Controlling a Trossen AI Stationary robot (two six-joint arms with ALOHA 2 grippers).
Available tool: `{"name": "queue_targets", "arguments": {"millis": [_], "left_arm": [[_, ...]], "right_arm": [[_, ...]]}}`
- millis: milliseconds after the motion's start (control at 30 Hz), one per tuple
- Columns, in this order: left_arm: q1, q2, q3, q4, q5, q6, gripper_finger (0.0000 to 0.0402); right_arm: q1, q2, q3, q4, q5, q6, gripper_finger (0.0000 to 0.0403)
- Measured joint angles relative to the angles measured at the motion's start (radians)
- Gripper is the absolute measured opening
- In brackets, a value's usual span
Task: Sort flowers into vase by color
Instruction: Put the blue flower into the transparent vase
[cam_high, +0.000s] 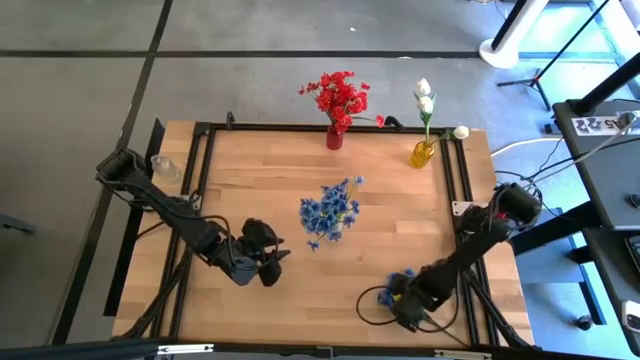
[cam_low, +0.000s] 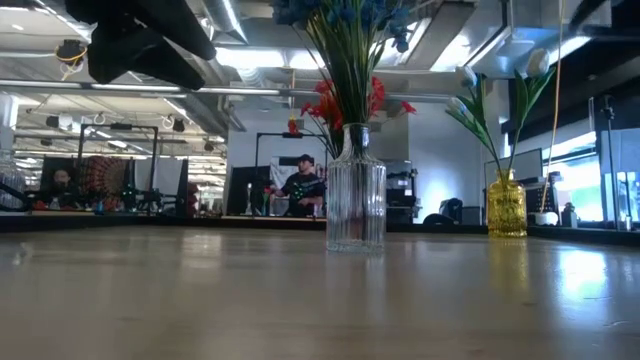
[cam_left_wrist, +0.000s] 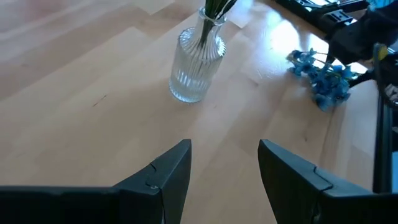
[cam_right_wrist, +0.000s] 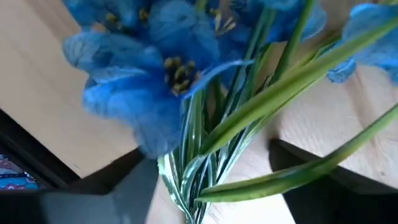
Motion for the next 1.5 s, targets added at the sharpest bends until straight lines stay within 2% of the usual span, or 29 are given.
{"name": "queue_targets", "arguments": {"millis": [133,233,300,367,533,700,933,1033,1200,1300,1400,1500], "left_arm": [[-0.002,0.0,0.0,0.002,0.006,-0.007,0.0181],[-0.002,0.0,0.0,0.001,0.01,-0.011,0.0181],[-0.001,0.0,0.0,0.001,0.007,-0.012,0.0181],[0.007,0.0,0.0,0.003,0.002,-0.012,0.0181],[0.057,0.0,-0.001,0.035,-0.001,-0.012,0.0181],[0.116,0.0,-0.001,0.065,0.018,0.003,0.0181],[0.174,0.018,-0.001,0.077,0.038,0.006,0.0181],[0.189,0.038,-0.001,0.092,0.07,0.006,0.0181],[0.194,0.092,-0.001,0.148,0.118,0.027,0.0181],[0.194,0.128,-0.001,0.192,0.139,0.064,0.0181],[0.194,0.158,-0.001,0.236,0.145,0.084,0.0181],[0.203,0.183,-0.001,0.272,0.15,0.085,0.0181]], "right_arm": [[-0.032,0.024,0.0,-0.003,-0.01,-0.036,0.0228],[-0.056,0.012,-0.001,-0.026,0.011,-0.083,0.0134],[-0.067,-0.01,-0.005,-0.024,0.071,-0.147,0.0058],[-0.081,-0.044,-0.004,0.014,0.204,-0.216,0.002],[-0.128,-0.174,-0.004,0.032,0.38,-0.34,0.0026],[-0.178,-0.359,-0.003,0.183,0.617,-0.6,0.0012],[-0.184,-0.508,-0.003,0.399,0.756,-0.964,0.0008],[-0.184,-0.534,-0.025,0.578,0.821,-1.077,0.0008],[-0.206,-0.541,-0.179,1.071,0.844,-1.299,0.001],[-0.251,-0.528,-0.264,1.319,0.836,-1.374,0.0007],[-0.287,-0.502,-0.304,1.461,0.855,-1.451,0.0008],[-0.323,-0.474,-0.314,1.511,0.832,-1.494,0.0012]]}}
